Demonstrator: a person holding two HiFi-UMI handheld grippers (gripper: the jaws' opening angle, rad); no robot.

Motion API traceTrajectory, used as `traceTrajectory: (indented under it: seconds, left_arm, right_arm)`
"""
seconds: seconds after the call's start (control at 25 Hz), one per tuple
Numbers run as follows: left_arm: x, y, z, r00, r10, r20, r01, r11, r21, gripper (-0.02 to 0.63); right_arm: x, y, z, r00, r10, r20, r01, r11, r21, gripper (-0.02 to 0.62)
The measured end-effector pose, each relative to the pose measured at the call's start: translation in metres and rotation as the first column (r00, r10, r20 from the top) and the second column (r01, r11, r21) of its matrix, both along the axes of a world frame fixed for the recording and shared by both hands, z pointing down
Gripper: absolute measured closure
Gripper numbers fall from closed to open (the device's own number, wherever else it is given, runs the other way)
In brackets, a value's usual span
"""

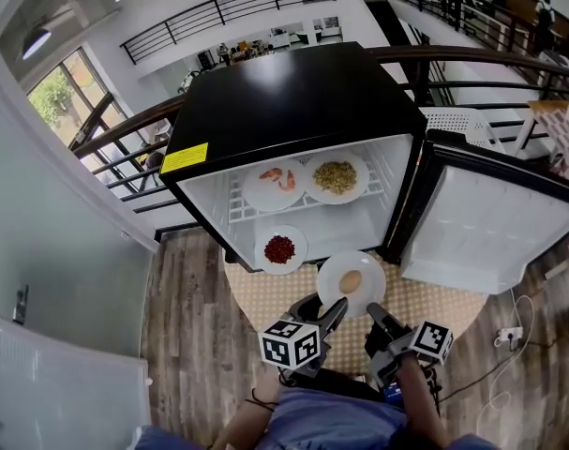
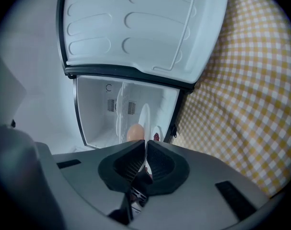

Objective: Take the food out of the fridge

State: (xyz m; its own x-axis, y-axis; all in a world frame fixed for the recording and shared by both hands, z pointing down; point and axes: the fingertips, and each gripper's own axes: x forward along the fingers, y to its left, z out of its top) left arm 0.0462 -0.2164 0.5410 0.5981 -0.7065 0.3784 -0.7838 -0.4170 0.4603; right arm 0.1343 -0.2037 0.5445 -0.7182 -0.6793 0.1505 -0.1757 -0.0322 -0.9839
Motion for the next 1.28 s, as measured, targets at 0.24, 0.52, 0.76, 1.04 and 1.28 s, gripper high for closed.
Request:
traceTrajectory:
  seconds: [0.24,0.52,0.76,1.04,1.28]
  left_arm:
    - [0.017,0.021,-0.002,1.000,-0.015,-0.016,0.015,1.000,0.001,0.393]
    - [0.032,0.049,0.000,0.999,-0.032,-0.026,0.032,0.999,-0.005,0.394]
    - [0.038,0.062,0.005,0.999,-0.037,-0.003,0.037,0.999,-0.015,0.394]
    - [0.042,0.058,0.002,1.000,-0.022,0.013,0.022,1.000,-0.003,0.394]
    - [0.044,0.067,0.001,1.000,0.001,0.002,-0.001,1.000,-0.004,0.394]
  right_arm:
    - [0.018,0.020,-0.004,1.000,-0.015,-0.020,0.015,1.000,0.017,0.574]
    - [0.034,0.046,-0.001,0.999,-0.036,-0.022,0.036,0.999,0.009,0.574]
    - [0.038,0.058,0.002,0.998,-0.058,-0.007,0.058,0.998,0.012,0.574]
    - [0.043,0.055,0.001,0.999,-0.038,-0.024,0.038,0.999,0.034,0.574]
    - [0.044,0.065,0.000,1.000,-0.007,-0.027,0.008,0.999,0.032,0.572]
